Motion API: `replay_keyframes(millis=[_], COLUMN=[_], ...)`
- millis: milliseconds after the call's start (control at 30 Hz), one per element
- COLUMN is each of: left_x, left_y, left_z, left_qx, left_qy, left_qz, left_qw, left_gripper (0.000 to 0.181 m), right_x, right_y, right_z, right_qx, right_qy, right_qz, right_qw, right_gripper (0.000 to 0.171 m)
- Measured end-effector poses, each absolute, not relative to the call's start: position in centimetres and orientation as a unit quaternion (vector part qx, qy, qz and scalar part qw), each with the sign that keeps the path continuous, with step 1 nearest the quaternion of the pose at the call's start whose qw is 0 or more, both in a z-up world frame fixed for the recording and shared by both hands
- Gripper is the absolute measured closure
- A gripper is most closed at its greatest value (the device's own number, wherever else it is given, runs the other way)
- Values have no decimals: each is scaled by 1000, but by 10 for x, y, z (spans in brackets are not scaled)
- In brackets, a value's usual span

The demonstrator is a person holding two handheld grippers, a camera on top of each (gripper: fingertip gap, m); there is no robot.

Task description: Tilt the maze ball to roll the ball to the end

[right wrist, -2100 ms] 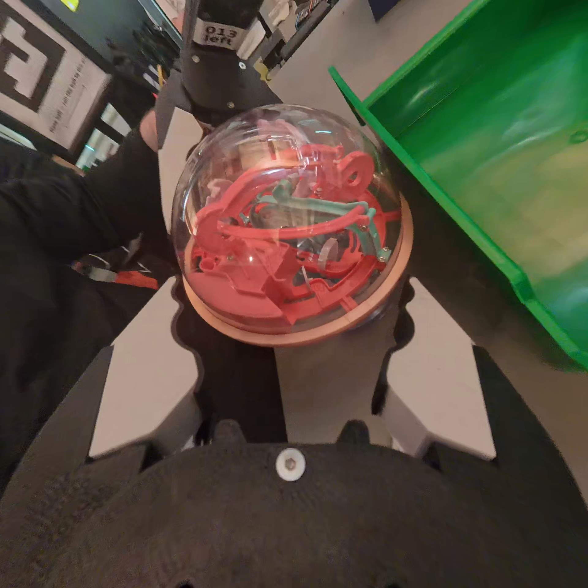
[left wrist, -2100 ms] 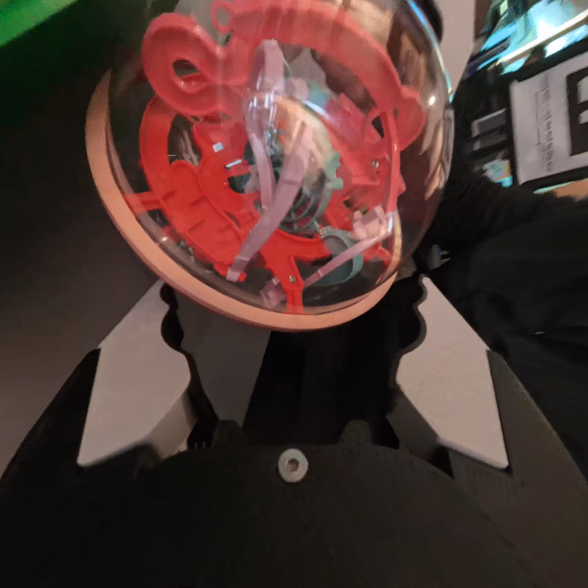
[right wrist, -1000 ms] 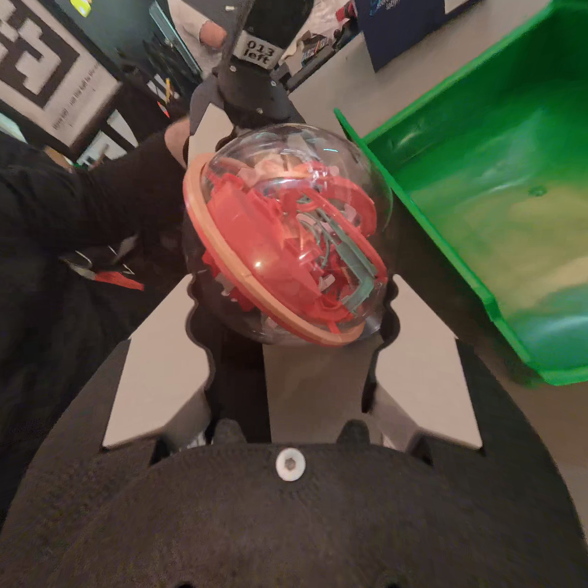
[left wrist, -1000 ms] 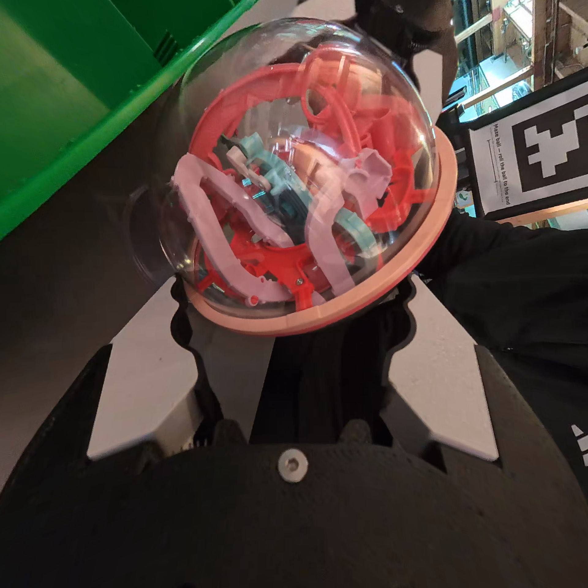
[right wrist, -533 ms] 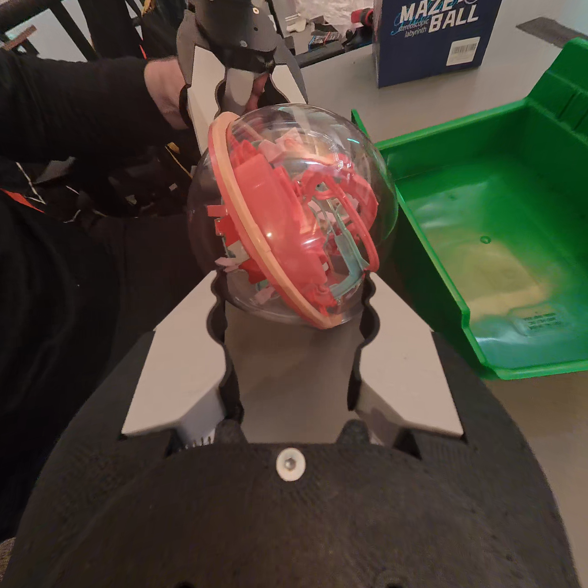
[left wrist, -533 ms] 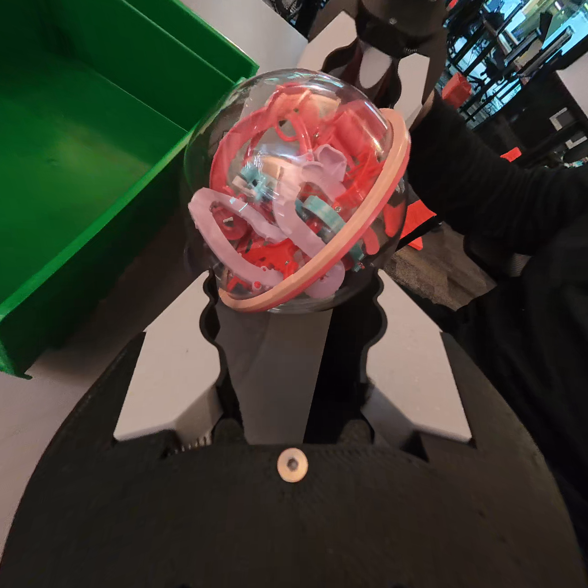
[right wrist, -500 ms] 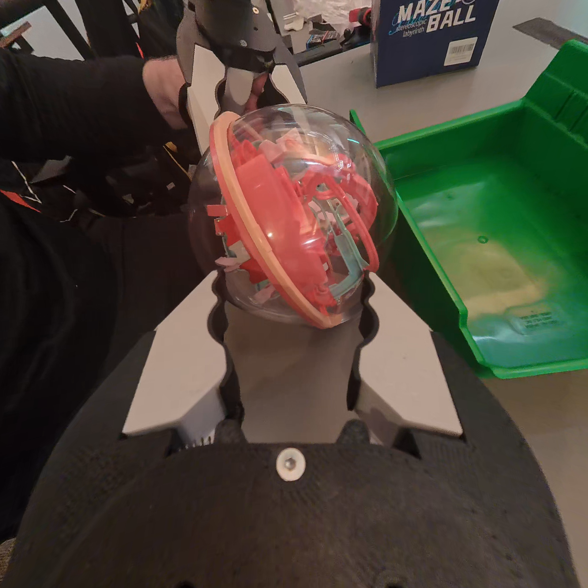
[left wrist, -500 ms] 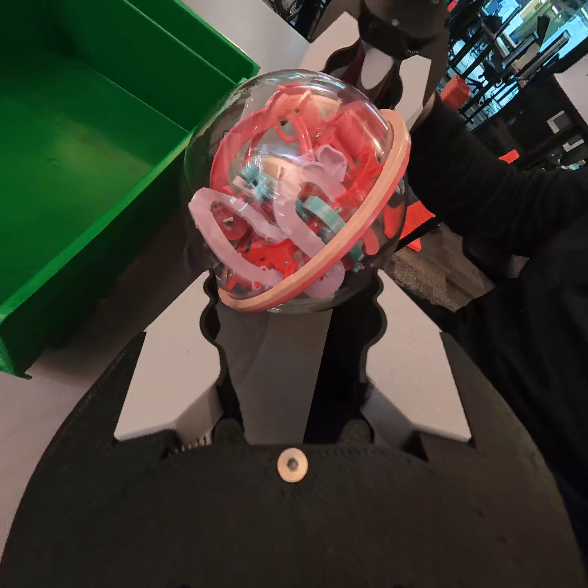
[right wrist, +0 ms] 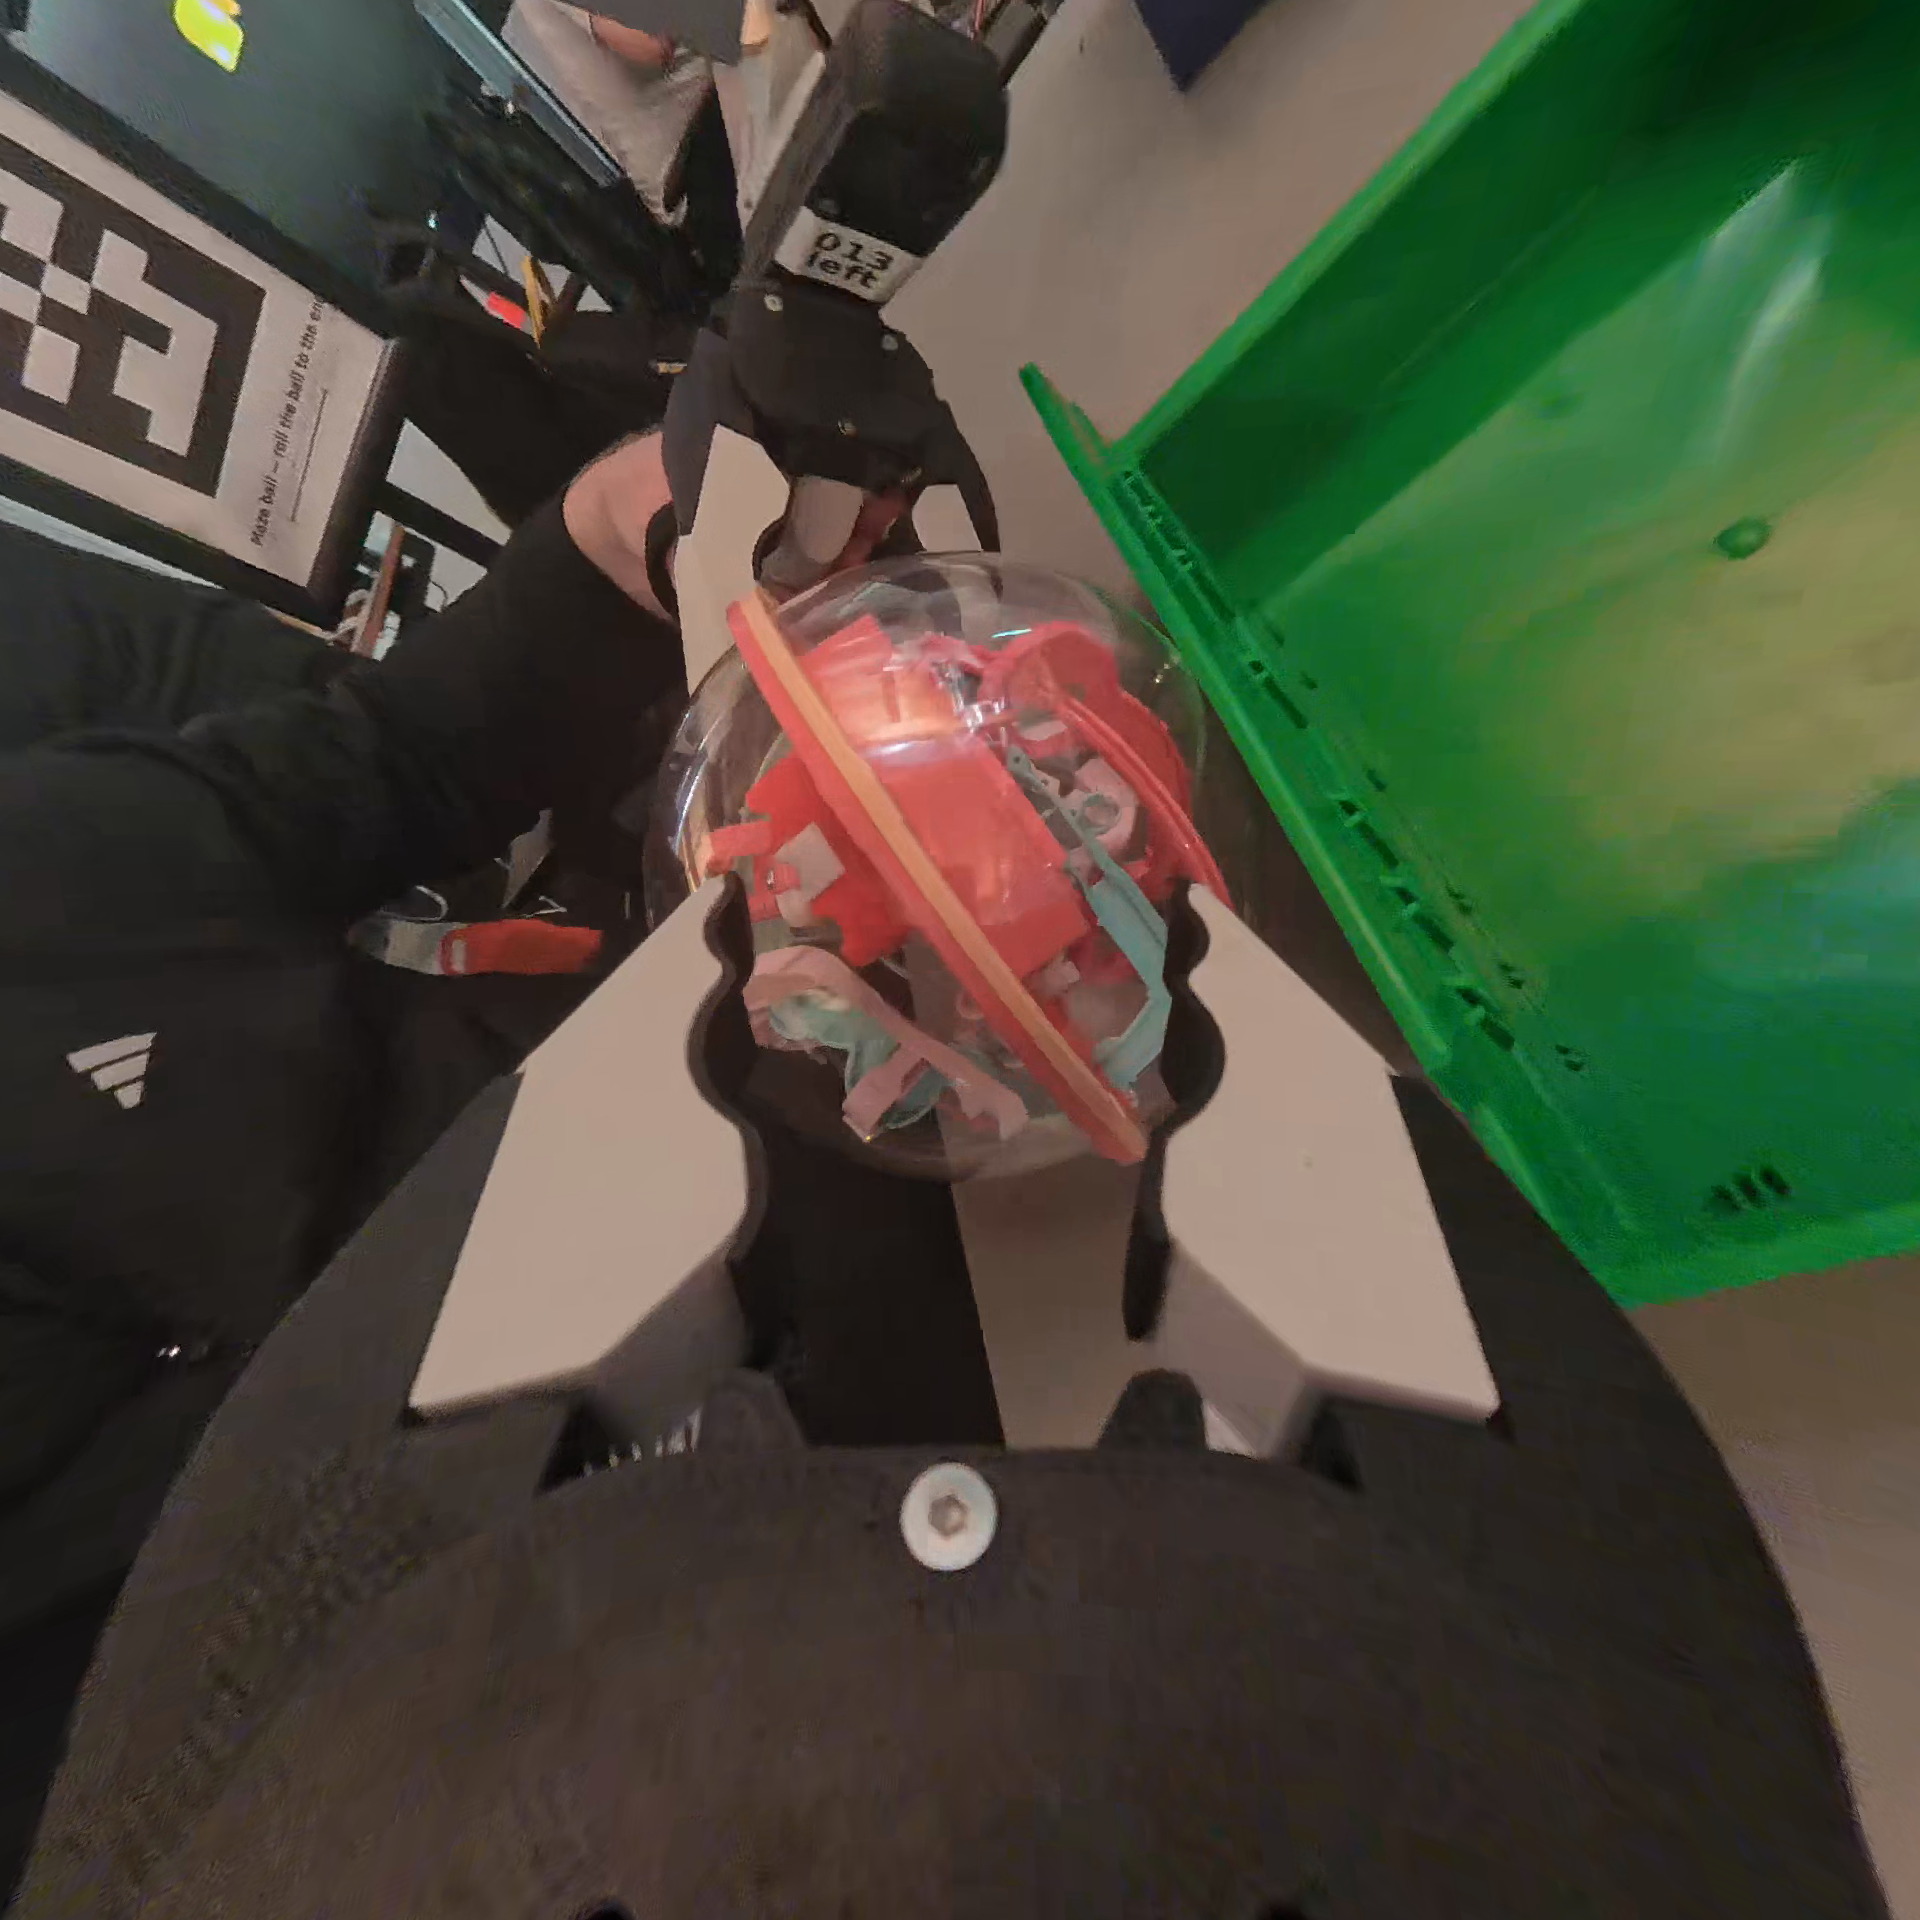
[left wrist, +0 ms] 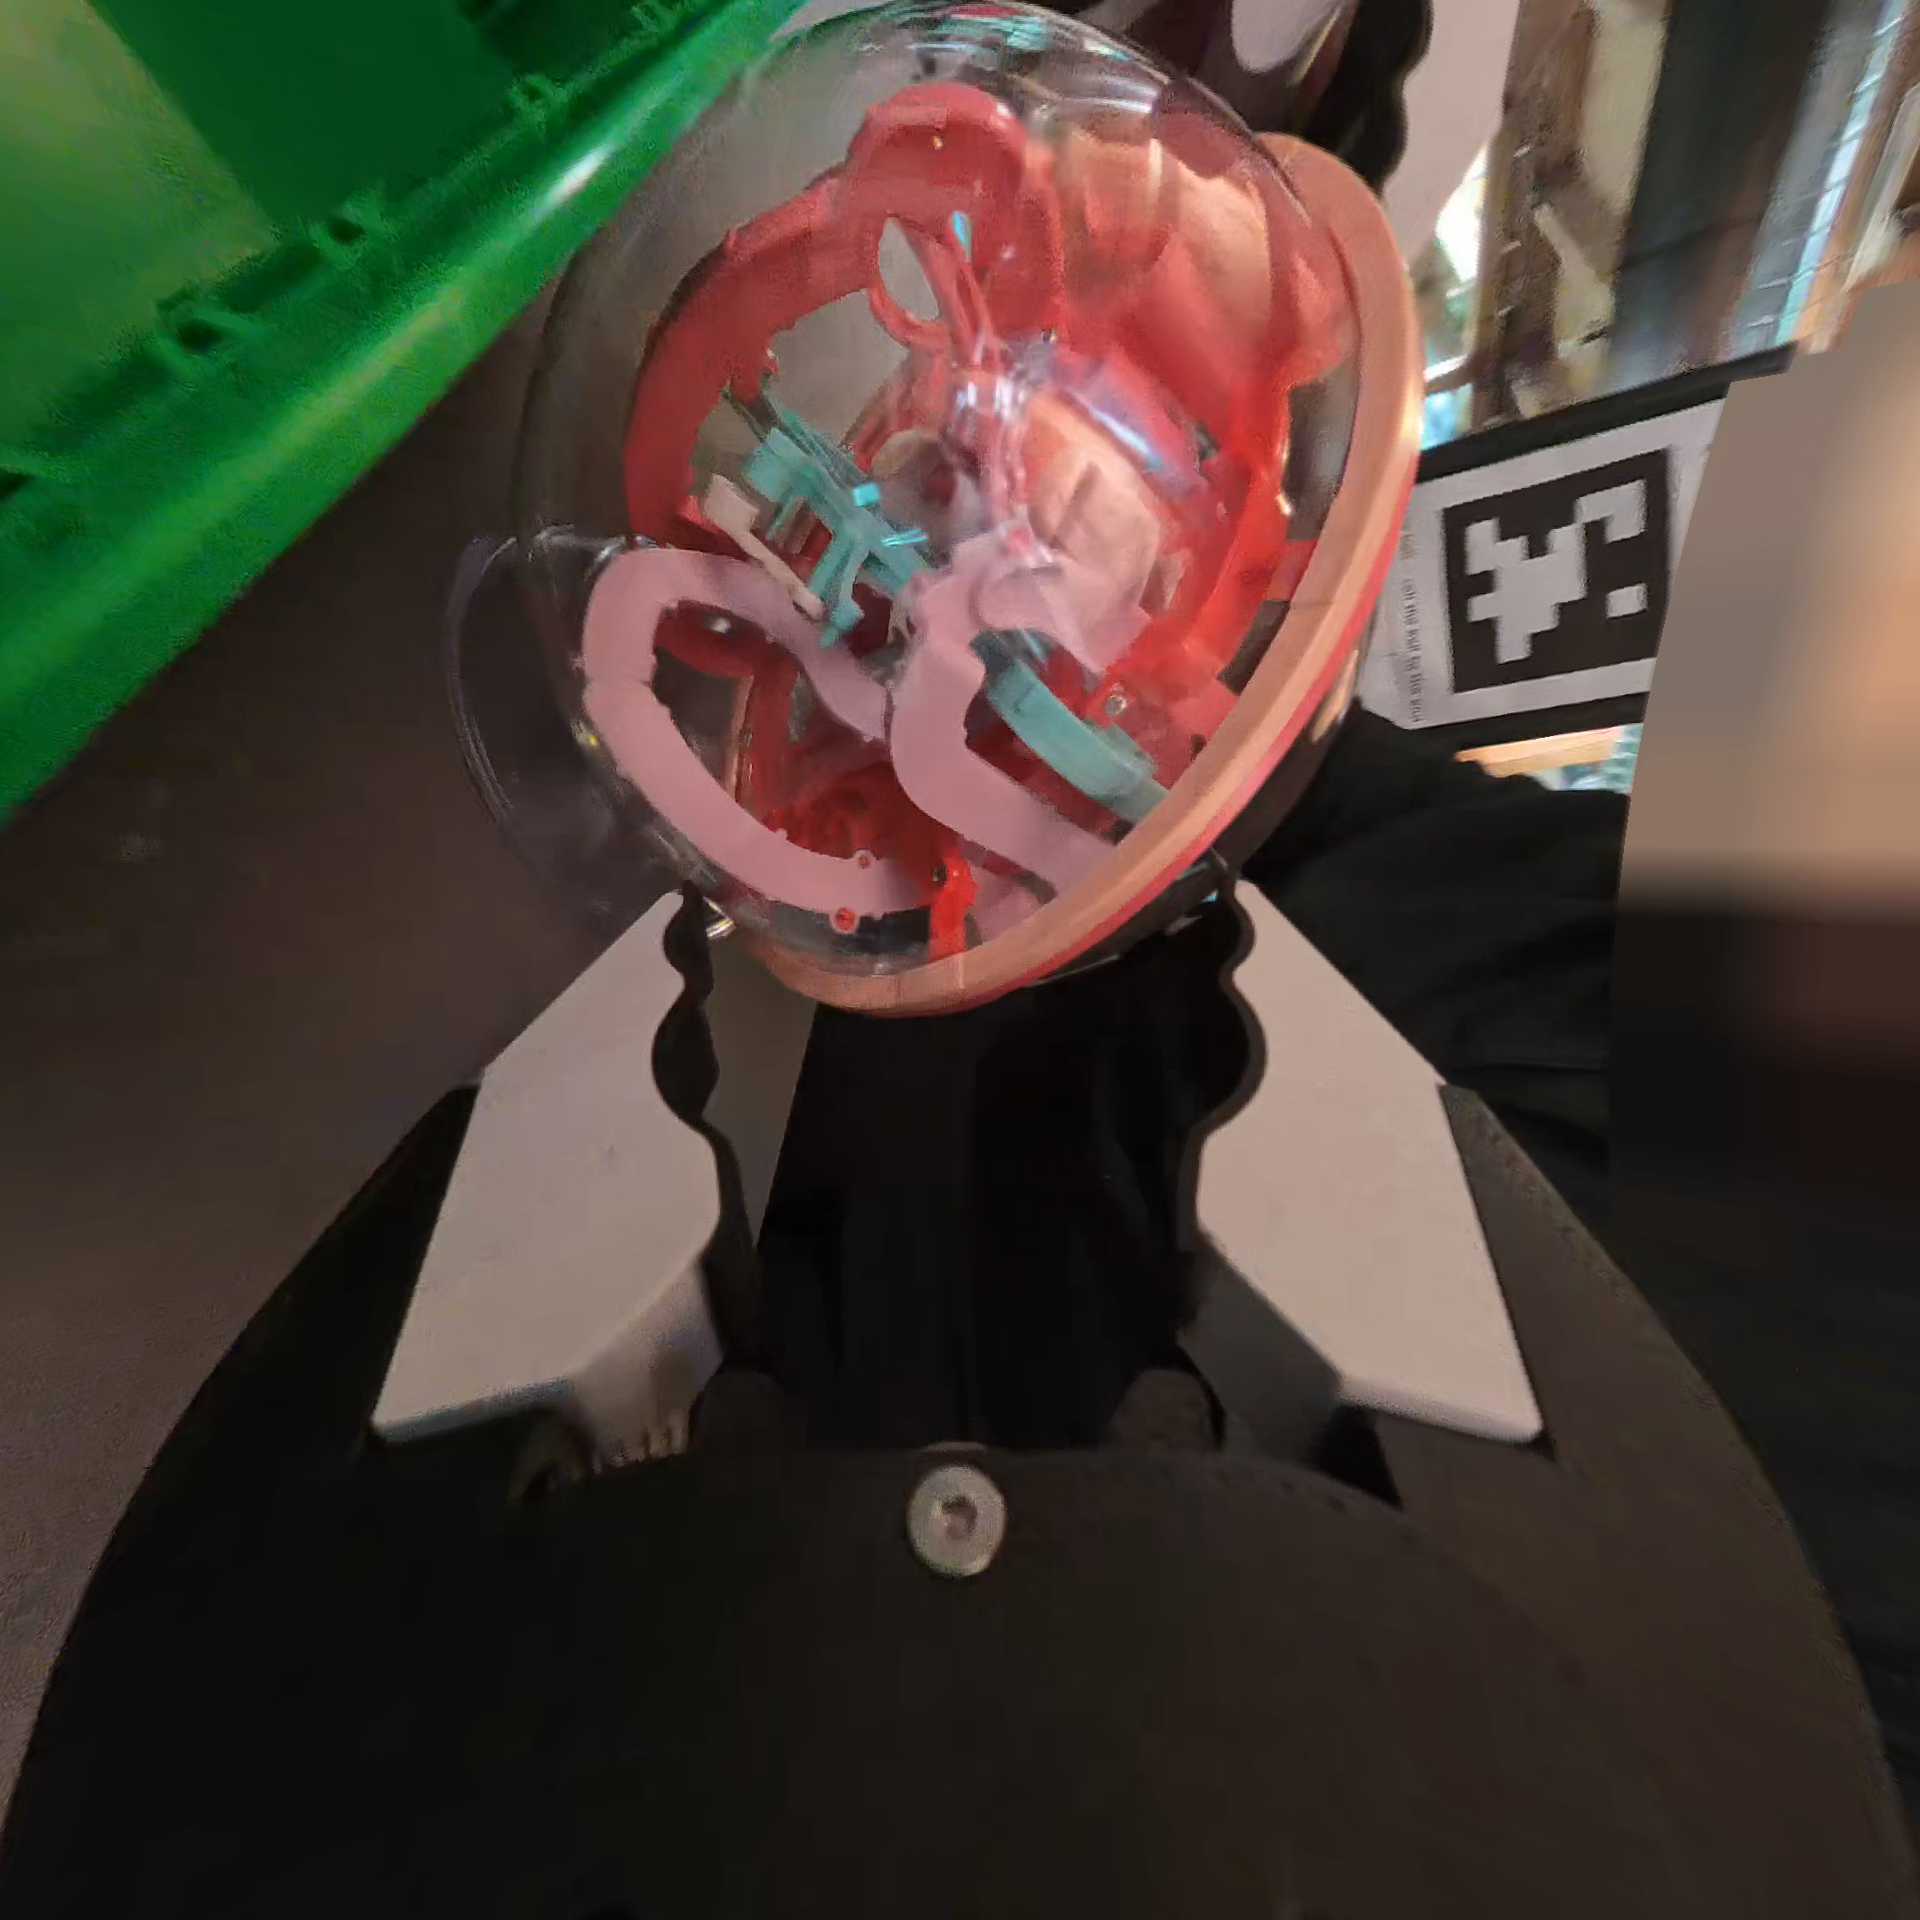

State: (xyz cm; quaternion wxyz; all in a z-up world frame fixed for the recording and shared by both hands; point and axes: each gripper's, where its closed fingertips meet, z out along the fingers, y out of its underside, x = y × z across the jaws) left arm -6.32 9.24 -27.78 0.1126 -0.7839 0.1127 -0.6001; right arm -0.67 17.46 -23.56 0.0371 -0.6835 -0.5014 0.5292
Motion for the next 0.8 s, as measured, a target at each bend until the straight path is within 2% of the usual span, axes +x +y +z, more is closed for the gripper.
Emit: replay_keyframes(millis=[167,467,567,633,733,800], left_x=[-72,-88,-85,-83,-82,-82], left_y=[99,92,89,93,98,98], left_z=[-279,-264,-253,-255,-258,-258], left_qx=[-769,-809,-802,-806,-811,-808], left_qy=[92,156,194,213,215,202], left_qz=[-617,-517,-487,-458,-439,-453], left_qw=[141,234,286,309,323,319], left_gripper=[83,94,111,123,126,126], right_x=[-10,15,30,34,36,38], right_y=[171,160,158,156,155,155], right_z=[-238,-240,-253,-259,-258,-255], right_qx=[-679,-630,-616,-607,-597,-599], right_qy=[-516,-565,-579,-576,-572,-565], right_qz=[520,516,515,526,533,538], right_qw=[41,131,144,154,182,180], right_gripper=[85,86,99,121,126,134])
